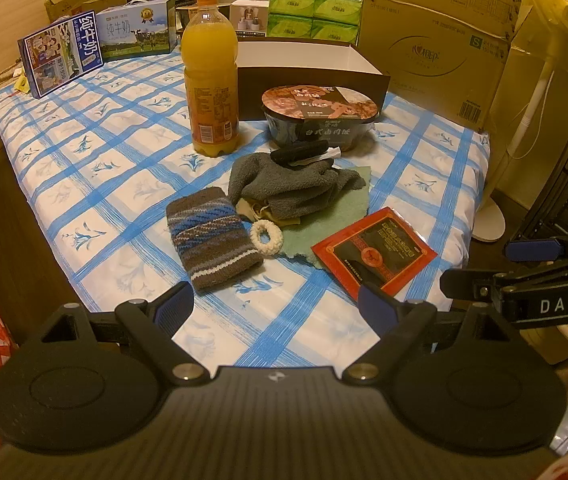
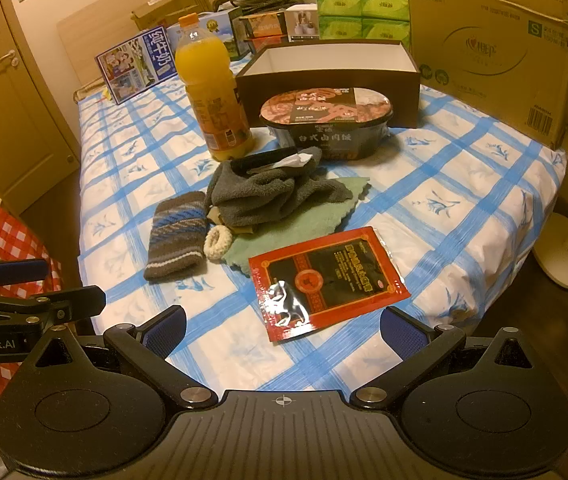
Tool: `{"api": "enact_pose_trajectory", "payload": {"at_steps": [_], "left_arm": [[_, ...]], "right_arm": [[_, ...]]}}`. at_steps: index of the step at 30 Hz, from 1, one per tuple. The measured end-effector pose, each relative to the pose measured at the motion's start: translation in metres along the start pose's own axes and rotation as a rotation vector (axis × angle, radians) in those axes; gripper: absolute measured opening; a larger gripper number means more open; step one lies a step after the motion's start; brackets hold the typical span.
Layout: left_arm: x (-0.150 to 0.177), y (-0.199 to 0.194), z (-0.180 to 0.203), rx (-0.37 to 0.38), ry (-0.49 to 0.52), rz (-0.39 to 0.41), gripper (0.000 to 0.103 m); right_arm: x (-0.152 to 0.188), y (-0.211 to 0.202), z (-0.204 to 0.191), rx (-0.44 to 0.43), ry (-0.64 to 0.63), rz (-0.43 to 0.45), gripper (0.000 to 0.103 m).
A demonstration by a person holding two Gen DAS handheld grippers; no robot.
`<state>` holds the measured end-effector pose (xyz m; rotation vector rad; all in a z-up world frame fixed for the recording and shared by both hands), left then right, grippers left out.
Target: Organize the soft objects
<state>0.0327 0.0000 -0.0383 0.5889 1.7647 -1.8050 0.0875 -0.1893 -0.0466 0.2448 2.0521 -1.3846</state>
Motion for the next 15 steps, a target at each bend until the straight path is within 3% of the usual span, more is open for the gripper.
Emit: {"api": "enact_pose_trajectory", "payload": {"at_steps": [15], "left_arm": [[-0.0001,-0.0001,-0.0001,0.0,-0.001,0.001,0.088]], "right_arm": [[-0.003,-0.003,-0.0003,0.001,-0.002,0.003,0.103]]}}
Point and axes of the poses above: each gripper's, at about its wrist camera, not at the fingertips, and y roughly the way its jaws point, z to its right, x to its underside, the point moved 5 cm from there along y, roughly the way its jaws point
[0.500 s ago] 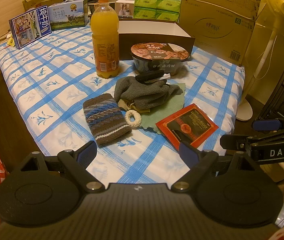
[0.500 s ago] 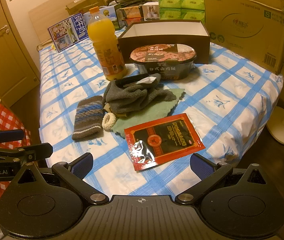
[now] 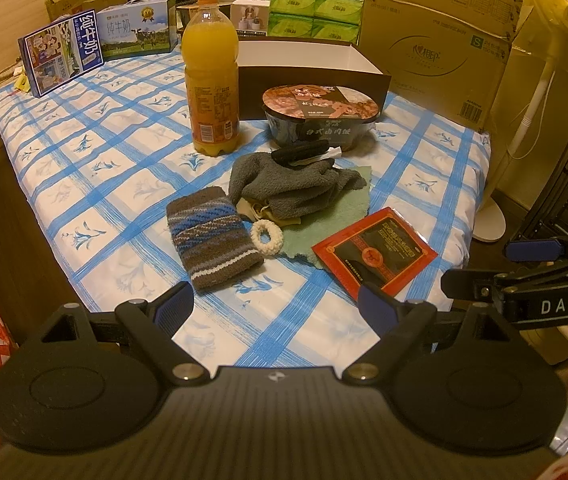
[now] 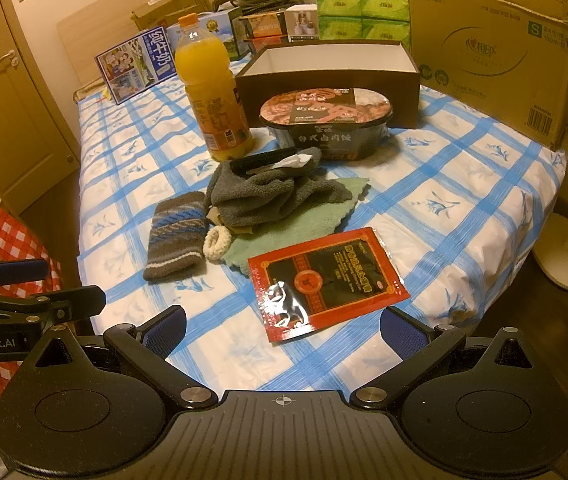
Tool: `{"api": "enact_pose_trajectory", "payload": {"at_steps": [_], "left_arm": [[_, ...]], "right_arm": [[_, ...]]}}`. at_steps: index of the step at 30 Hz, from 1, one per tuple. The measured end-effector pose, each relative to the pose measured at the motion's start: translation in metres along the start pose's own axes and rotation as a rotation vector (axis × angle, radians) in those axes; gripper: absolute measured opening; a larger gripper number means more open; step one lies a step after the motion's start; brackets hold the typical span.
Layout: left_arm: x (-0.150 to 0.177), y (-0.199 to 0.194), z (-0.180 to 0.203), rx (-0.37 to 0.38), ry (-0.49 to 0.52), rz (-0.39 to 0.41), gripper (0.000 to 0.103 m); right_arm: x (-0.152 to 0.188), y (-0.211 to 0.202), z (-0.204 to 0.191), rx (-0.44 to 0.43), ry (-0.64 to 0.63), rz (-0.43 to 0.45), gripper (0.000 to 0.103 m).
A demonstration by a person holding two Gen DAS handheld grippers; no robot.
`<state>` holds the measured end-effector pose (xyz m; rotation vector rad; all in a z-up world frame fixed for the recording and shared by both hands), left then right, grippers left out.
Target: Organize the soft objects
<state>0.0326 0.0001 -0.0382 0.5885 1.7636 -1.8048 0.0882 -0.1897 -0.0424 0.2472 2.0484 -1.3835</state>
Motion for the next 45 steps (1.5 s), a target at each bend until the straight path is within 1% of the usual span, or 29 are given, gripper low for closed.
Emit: {"api": "enact_pose_trajectory", "payload": {"at_steps": [45], "left_arm": [[-0.0002,0.0002,0.0,0.002,-0.004,-0.001,0.088]], "right_arm": [[-0.003,-0.0002,0.001,0.004,-0.005,0.004,0.103]]}}
Point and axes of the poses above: each gripper's, at about its wrist camera, not at the fingertips, and y roughly the way its jaws point, z to its right, x to its underside, the point moved 5 cm from there along y, roughly the way its jaws point
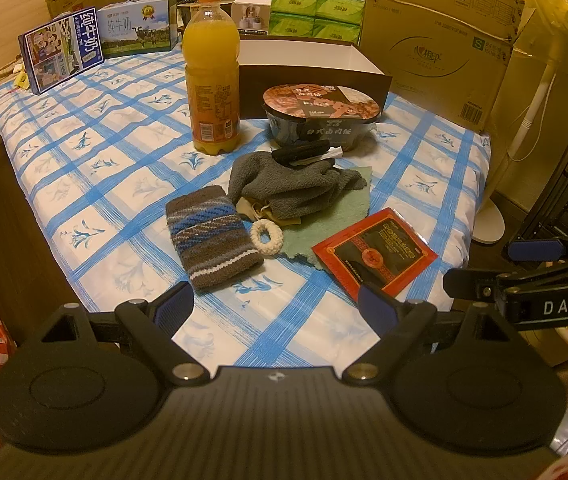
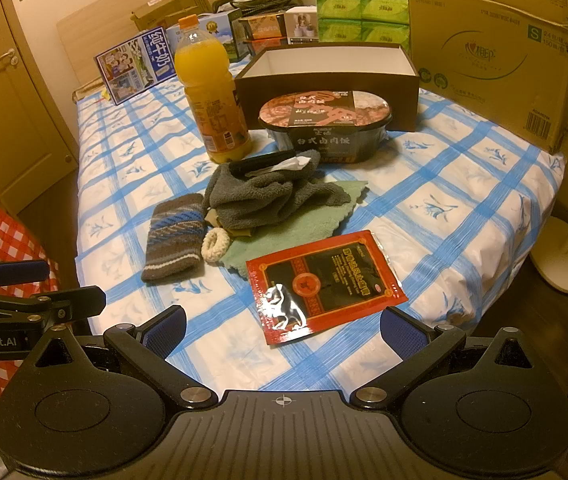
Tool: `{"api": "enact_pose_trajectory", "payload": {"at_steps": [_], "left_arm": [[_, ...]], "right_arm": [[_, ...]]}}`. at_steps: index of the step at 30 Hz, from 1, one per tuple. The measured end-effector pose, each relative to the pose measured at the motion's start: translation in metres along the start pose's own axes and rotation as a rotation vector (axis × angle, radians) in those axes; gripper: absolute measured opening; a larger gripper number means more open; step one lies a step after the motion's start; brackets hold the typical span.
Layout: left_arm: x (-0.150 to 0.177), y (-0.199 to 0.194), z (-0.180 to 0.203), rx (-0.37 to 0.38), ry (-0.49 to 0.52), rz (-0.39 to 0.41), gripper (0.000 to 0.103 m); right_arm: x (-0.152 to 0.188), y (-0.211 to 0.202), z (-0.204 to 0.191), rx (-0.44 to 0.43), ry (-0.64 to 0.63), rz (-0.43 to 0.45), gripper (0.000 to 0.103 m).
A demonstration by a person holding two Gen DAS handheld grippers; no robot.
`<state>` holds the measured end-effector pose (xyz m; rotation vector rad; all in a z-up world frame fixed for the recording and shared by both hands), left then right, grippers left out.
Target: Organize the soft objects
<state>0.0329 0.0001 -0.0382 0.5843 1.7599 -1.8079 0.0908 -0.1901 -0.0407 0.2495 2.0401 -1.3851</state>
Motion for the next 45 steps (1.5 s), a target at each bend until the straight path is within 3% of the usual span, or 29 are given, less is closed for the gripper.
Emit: {"api": "enact_pose_trajectory", "payload": {"at_steps": [17,25,29,34,36,45], "left_arm": [[-0.002,0.003,-0.003,-0.004,-0.002,0.002,0.088],[-0.001,0.013,-0.011,-0.017,-0.018,0.006,0.088],[-0.004,0.018,-0.015,-0.032,-0.026,0.006,0.088],[-0.007,0.031,-0.02,-0.041,-0.033,-0.007,0.088],[-0.007,0.037,-0.023,-0.043,-0.037,-0.016,0.088],[-0.006,0.059,-0.032,-0.061,-0.049,-0.06,0.087]], "right_arm": [[-0.001,0.002,0.001,-0.004,0.0,0.003,0.103],[-0.013,0.01,0.011,-0.066,0.02,0.059,0.103],[-0.013,0.025,0.025,-0.123,0.077,0.052,0.09],[-0.006,0.049,0.046,-0.151,0.132,0.019,0.084],[-0.001,0.06,0.054,-0.172,0.155,0.003,0.075],[0.018,0.103,0.081,-0.263,0.327,-0.063,0.061]]}}
Point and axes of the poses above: each gripper's, at about its wrist camera, not at the fingertips, and y roughly the way its jaws point, z to its right, x to its underside, the point moved 5 cm from there along y, roughly the way its jaws point
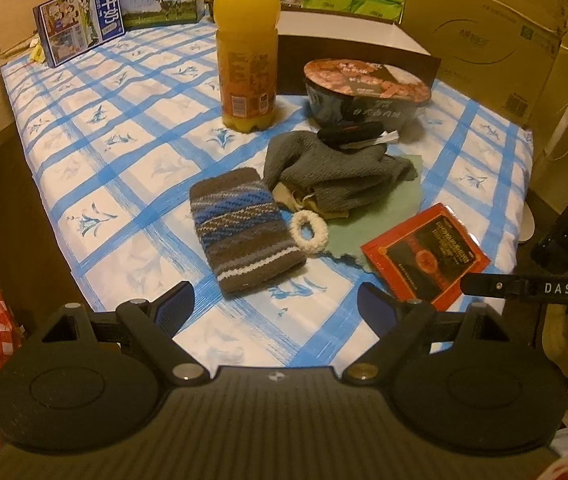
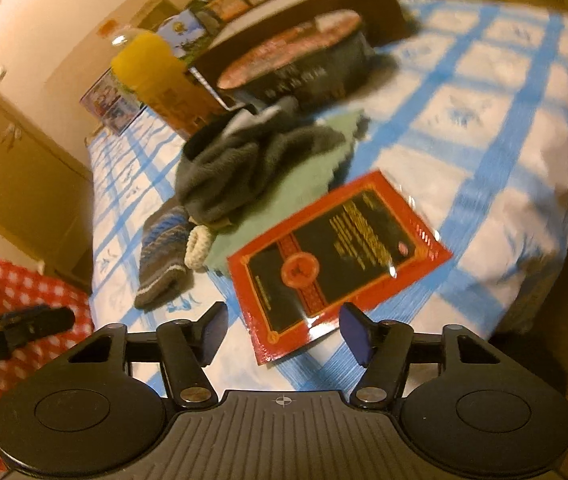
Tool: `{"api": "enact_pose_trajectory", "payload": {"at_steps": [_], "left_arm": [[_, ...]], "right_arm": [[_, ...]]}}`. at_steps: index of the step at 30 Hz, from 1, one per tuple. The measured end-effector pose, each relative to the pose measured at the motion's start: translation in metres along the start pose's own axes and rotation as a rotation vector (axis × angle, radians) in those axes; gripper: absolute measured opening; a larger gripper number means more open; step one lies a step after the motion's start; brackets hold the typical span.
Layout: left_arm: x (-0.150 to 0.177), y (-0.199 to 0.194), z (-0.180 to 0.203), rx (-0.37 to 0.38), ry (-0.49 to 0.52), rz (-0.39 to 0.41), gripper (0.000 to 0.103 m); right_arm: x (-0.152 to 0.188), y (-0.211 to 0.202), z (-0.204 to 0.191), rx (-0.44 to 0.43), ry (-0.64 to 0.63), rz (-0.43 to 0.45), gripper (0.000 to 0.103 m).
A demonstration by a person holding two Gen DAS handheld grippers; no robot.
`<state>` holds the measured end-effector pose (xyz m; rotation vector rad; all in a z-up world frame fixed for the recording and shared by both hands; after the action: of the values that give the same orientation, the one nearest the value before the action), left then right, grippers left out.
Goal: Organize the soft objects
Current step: 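Reach the right gripper to the red-and-black packet and grasp it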
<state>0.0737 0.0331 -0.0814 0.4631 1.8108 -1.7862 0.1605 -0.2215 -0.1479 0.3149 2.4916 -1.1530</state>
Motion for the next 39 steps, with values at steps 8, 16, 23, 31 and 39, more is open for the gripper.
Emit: {"api": "enact_pose_trajectory", "payload": {"at_steps": [8,16,23,31,39], "left_arm": [[0.0,0.02,-0.007,-0.016,-0.019,-0.034,0.087],[-0.003,0.034,-0.008,-0.005,-0.022,-0.054,0.087],[-0.007,0.049,-0.007,0.011,-0.028,-0.064,0.085],[-0.011,0.06,-0.011,0.011,-0.045,-0.067,0.084],[-0.013,0.066,-0.017,0.015,-0.057,-0.071,0.084]], "right_arm": [[0.001,0.019,0.042,-0.053,0.253,-0.025,0.057],[0.002,0.022,0.061,-0.123,0.416,0.034,0.057],[-0.005,0.012,0.066,-0.169,0.44,0.154,0.043],[-0.024,0.01,0.051,-0.153,0.37,0.234,0.035],[-0.045,0.027,0.034,-0.071,0.321,0.215,0.012]]}}
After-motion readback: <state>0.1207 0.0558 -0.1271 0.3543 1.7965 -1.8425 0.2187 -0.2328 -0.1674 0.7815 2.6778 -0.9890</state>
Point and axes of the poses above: each gripper's, at about its wrist camera, not at the fingertips, and y roughly the way its jaws point, z to its right, x to its underside, the point moved 5 cm from there along y, roughly the way its jaws point
